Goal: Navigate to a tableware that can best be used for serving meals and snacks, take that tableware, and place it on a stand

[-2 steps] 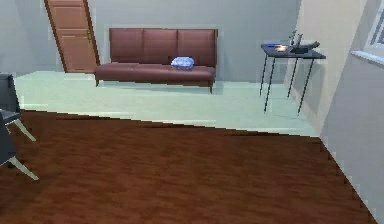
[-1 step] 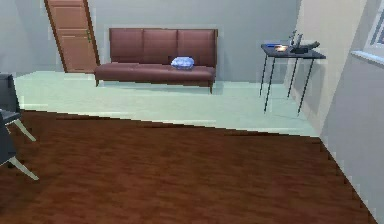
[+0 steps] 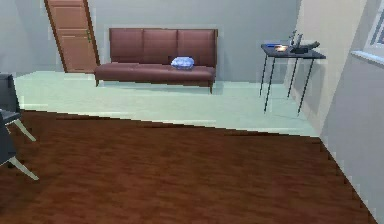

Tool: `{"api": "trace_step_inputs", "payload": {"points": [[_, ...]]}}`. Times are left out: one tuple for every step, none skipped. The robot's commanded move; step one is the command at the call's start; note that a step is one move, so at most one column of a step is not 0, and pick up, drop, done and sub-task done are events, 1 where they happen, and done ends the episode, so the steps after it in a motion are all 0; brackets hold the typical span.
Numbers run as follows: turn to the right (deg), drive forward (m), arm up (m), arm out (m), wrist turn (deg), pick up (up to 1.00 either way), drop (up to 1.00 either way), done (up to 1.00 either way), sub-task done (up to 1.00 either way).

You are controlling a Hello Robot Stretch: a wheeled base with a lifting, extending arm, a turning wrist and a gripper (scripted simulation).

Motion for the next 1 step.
{"api": "trace_step_inputs", "payload": {"points": [[0.0, 0.0, 0.0, 0.0, 45.0, 0.0, 0.0, 0.0, 0.0]]}}
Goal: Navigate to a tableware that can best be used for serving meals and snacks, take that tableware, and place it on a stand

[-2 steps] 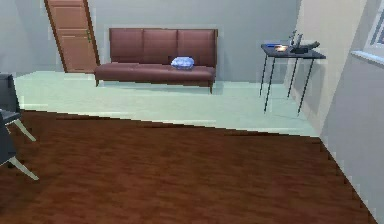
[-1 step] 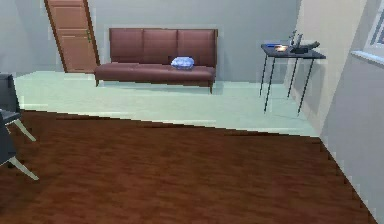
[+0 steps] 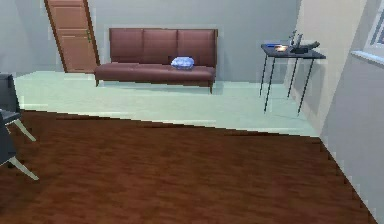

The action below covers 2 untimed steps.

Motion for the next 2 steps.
{"api": "trace_step_inputs", "payload": {"points": [[0.0, 0.0, 0.0, 0.0, 45.0, 0.0, 0.0, 0.0, 0.0], [0.0, 0.0, 0.0, 0.0, 45.0, 0.0, 0.0, 0.0, 0.0]]}}
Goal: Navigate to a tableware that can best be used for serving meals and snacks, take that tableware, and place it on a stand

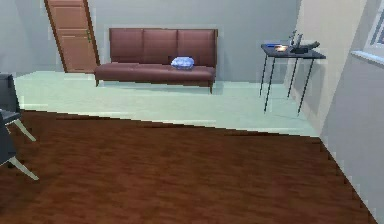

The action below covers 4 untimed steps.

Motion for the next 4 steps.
{"api": "trace_step_inputs", "payload": {"points": [[0.0, 0.0, 0.0, 0.0, 39.0, 0.0, 0.0, 0.0, 0.0], [0.0, 0.0, -0.14, 0.0, 0.0, 0.0, 0.0, 0.0, 0.0], [0.0, 0.0, 0.0, 0.0, 0.0, 1.0, 0.0, 0.0, 0.0], [0.0, 0.0, 0.1, 0.0, 0.0, 0.0, 0.0, 0.0, 0.0]]}}
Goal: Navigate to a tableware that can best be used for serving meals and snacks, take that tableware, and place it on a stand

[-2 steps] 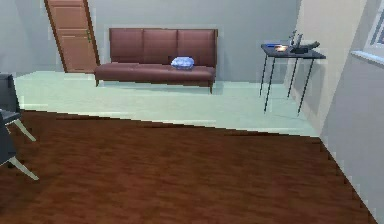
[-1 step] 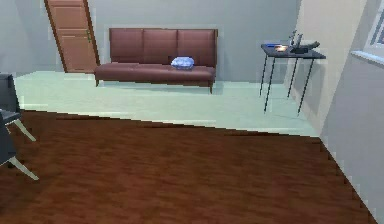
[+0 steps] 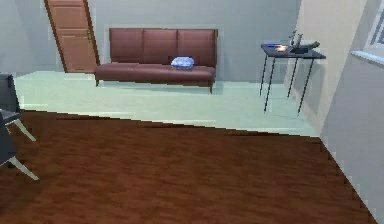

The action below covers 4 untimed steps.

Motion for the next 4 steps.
{"api": "trace_step_inputs", "payload": {"points": [[0.0, 0.0, 0.04, 0.0, 0.0, 0.0, 0.0, 0.0, 0.0], [0.0, 0.0, 0.0, 0.0, -45.0, 0.0, 0.0, 0.0, 0.0], [0.0, 0.0, 0.0, 0.0, -45.0, 0.0, 0.0, 0.0, 0.0], [0.0, 0.0, 0.0, 0.0, -33.0, 0.0, 0.0, 0.0, 0.0]]}}
